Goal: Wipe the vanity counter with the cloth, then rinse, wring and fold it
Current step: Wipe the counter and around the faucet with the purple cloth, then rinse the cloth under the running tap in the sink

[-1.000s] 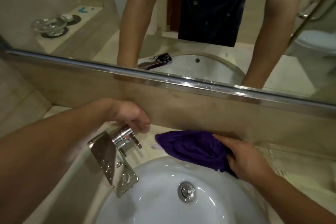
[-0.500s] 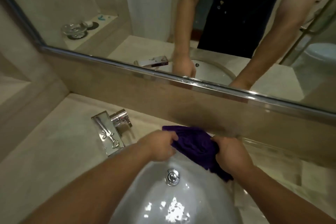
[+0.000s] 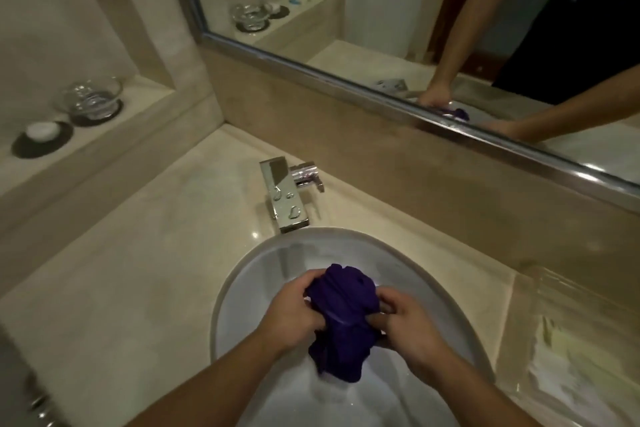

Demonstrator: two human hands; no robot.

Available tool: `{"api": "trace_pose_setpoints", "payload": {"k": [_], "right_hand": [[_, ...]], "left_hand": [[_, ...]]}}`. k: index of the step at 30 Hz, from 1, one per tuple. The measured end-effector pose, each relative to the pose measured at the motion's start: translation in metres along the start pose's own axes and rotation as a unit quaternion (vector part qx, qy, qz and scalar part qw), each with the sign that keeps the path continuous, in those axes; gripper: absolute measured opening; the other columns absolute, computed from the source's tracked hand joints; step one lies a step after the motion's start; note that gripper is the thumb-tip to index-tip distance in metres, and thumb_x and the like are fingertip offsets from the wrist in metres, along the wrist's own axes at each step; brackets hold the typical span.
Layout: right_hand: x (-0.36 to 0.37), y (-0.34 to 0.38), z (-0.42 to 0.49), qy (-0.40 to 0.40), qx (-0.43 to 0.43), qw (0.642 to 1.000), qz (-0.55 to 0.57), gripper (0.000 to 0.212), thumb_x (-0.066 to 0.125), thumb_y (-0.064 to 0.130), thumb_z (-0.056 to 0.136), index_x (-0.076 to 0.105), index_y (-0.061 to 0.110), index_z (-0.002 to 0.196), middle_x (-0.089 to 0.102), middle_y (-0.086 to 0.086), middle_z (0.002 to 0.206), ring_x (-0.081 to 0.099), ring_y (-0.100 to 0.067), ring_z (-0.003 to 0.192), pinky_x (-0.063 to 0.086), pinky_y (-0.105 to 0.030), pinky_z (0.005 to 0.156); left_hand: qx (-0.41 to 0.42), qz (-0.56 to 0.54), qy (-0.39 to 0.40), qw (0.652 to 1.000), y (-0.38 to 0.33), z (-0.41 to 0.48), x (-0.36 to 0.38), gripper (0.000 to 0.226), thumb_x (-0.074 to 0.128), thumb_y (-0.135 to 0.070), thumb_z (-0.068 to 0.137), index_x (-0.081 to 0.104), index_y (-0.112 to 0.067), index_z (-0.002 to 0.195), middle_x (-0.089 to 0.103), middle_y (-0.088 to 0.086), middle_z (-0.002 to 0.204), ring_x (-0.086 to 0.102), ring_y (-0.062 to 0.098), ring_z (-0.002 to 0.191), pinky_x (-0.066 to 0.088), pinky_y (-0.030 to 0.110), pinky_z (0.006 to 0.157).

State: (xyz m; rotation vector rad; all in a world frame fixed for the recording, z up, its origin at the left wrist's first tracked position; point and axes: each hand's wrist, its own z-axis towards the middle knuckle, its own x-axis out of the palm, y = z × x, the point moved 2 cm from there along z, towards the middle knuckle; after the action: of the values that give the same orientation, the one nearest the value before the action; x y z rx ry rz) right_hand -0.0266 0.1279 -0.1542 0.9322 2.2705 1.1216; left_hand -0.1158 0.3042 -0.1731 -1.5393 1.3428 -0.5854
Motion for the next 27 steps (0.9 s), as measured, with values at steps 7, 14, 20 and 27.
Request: {"api": "trace_pose_setpoints", "payload": {"k": [7,14,20,27], "right_hand": [[0.049,0.012,0.025,-0.024,-0.091,0.969,-0.229,0.036,0.056,0.005,0.095,0.067,0.035,0.113,0.069,0.022,0.100,0.065,0.003,0.088,0.056,-0.020,0.080],[0.037,0.046,0.046,-0.133,-0.060,0.965,-0.219,0.021,0.064,0.027,0.090,0.070,0.030,0.110,0.073,0.008,0.087,0.070,-0.016,0.081,0.058,-0.041,0.082],[0.045,0.113,0.076,-0.158,-0.174,0.946,-0.224,0.039,0.064,0.059,0.083,0.072,0.026,0.102,0.074,0.005,0.085,0.072,-0.016,0.076,0.060,-0.042,0.075],[0.056,0.136,0.100,-0.203,-0.213,0.908,-0.298,0.046,0.055,0.051,0.095,0.070,0.011,0.079,0.074,-0.008,0.075,0.071,-0.026,0.069,0.060,-0.048,0.073]], "left_hand": [[-0.001,0.092,-0.046,0.995,0.014,-0.009,-0.054,0.064,0.077,-0.007,0.077,0.051,-0.035,0.128,0.070,-0.014,0.103,0.067,0.005,0.096,0.054,0.027,0.091],[-0.033,0.158,-0.048,0.986,0.033,-0.010,-0.056,0.076,0.068,-0.013,0.087,0.032,-0.023,0.153,0.064,-0.008,0.107,0.059,0.000,0.085,0.043,0.006,0.069],[-0.010,0.086,-0.123,0.989,0.035,-0.001,-0.065,0.059,0.066,0.002,0.083,0.046,-0.052,0.094,0.063,-0.019,0.087,0.061,-0.002,0.077,0.044,0.004,0.061],[-0.024,0.036,-0.121,0.992,0.058,0.002,-0.064,0.075,0.074,0.001,0.079,0.046,-0.027,0.142,0.063,-0.021,0.106,0.062,-0.005,0.095,0.047,0.006,0.072]]}}
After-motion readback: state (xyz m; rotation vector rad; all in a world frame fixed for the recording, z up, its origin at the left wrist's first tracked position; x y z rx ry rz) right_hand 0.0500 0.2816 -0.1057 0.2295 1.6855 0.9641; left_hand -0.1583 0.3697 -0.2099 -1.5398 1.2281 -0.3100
